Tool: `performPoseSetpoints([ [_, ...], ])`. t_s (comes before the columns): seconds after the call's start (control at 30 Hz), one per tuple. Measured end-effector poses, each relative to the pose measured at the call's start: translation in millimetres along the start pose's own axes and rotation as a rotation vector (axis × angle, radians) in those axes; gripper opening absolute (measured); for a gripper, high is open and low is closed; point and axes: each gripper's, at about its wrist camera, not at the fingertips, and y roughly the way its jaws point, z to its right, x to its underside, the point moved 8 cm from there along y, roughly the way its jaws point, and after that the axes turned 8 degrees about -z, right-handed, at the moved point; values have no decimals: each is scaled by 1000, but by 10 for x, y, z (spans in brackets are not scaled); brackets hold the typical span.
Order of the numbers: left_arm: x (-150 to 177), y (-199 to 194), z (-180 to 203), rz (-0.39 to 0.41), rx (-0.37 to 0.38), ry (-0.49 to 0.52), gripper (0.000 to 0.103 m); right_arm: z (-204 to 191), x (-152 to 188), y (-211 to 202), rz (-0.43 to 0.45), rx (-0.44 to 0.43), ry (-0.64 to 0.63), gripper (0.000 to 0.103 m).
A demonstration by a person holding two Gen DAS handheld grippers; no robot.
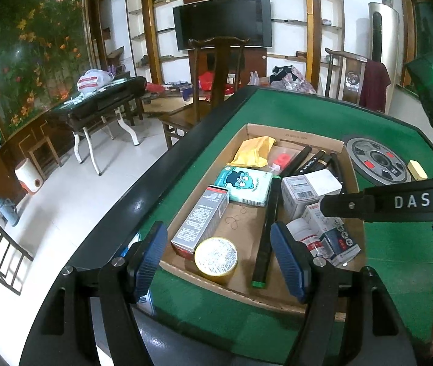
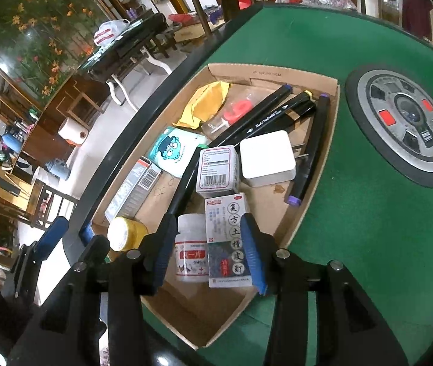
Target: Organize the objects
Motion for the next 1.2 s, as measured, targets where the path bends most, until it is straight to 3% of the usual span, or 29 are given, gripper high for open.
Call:
performPoseSetpoints([
  [0.37, -3, -125, 218, 13, -22, 45, 65, 251, 91, -205, 45, -11, 45, 49],
  [0.5, -57, -241, 256, 59, -19, 29, 65, 356, 135, -261, 59, -17, 65, 49],
  [0.53, -81, -297, 267, 85, -11, 23, 70, 371, 147, -272, 63, -14, 65, 49],
  [0.57, -102, -353, 287, 106, 11, 11, 90, 387, 159, -283, 69, -4, 63, 49],
  [0.6, -124, -422, 298, 132, 56, -10, 101, 399, 178, -299, 82, 19, 57, 49],
  [0.7, -120, -537, 269, 178, 187, -82, 102, 364, 245, -318, 115, 88, 21, 49],
  [0.8, -105, -494, 195, 172, 216, -127, 102, 324, 323, -293, 138, 150, -17, 49],
  [1.03, -16, -380, -55, 139, 132, -207, 102, 187, 485, -266, 200, 312, -115, 54],
  [1.2, 51, -297, -258, 120, 0, -248, 102, 61, 514, -276, 229, 369, -171, 59],
])
